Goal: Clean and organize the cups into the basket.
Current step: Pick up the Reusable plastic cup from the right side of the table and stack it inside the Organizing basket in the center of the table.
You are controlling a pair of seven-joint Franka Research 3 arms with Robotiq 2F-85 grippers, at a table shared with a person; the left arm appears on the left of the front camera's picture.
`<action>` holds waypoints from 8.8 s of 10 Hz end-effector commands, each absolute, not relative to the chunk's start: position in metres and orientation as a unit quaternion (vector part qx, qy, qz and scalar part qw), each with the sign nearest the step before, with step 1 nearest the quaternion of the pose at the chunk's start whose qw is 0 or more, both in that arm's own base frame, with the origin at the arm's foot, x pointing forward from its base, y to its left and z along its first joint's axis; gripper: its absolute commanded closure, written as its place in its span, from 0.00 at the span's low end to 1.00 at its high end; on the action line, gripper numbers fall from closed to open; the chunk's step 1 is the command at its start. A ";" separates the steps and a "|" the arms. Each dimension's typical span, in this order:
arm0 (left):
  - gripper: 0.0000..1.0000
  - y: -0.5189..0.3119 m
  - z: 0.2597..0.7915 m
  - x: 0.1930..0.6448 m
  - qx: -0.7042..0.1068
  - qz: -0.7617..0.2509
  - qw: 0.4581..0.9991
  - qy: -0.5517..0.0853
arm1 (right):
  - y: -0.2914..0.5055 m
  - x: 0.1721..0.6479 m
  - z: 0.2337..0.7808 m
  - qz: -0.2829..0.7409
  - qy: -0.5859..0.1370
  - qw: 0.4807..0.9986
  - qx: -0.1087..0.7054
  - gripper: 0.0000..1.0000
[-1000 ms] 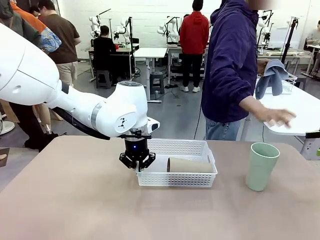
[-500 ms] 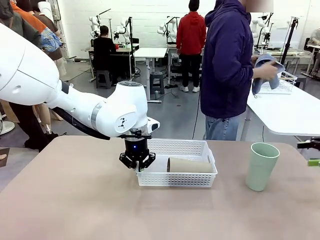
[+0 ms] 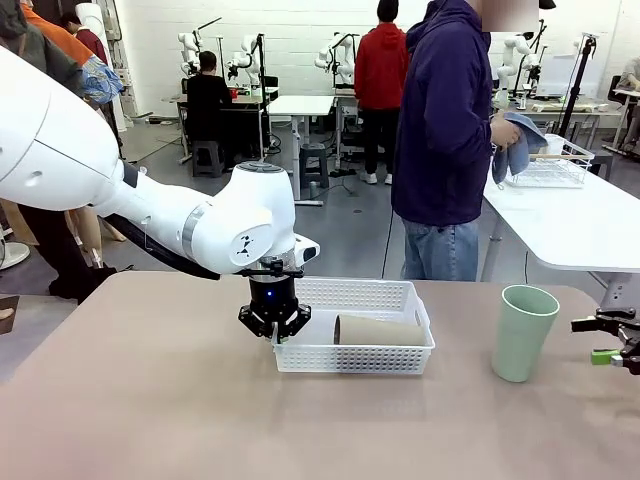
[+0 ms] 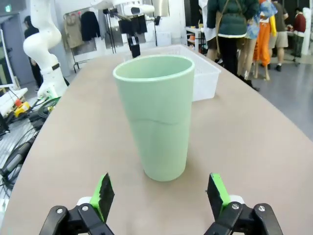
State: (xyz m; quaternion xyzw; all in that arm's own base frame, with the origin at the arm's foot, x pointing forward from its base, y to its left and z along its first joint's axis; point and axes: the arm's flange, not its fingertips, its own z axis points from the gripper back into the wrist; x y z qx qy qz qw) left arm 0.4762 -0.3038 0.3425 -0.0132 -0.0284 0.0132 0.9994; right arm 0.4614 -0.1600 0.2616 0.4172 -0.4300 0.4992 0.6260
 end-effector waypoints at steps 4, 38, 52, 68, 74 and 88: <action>1.00 -0.304 0.342 0.475 -0.012 0.011 0.999 -0.028 | -0.142 0.478 0.255 0.512 -0.437 0.623 0.398 0.00; 1.00 -0.304 0.342 0.475 -0.012 0.011 0.999 -0.028 | -0.069 0.483 0.405 0.477 -0.440 0.616 0.447 0.77; 1.00 -0.304 0.342 0.475 -0.012 0.011 0.999 -0.028 | 0.065 0.492 0.572 0.645 -0.258 0.675 0.251 0.18; 1.00 -0.304 0.342 0.475 -0.012 0.011 0.999 -0.028 | 0.289 0.611 0.405 0.734 0.031 0.660 0.157 0.18; 1.00 -0.304 0.342 0.475 -0.012 0.011 0.999 -0.028 | 0.295 0.621 0.360 0.754 0.025 0.630 0.184 0.18; 1.00 -0.304 0.342 0.475 -0.012 0.011 0.999 -0.028 | 0.260 0.599 0.410 0.753 -0.088 0.610 0.229 0.00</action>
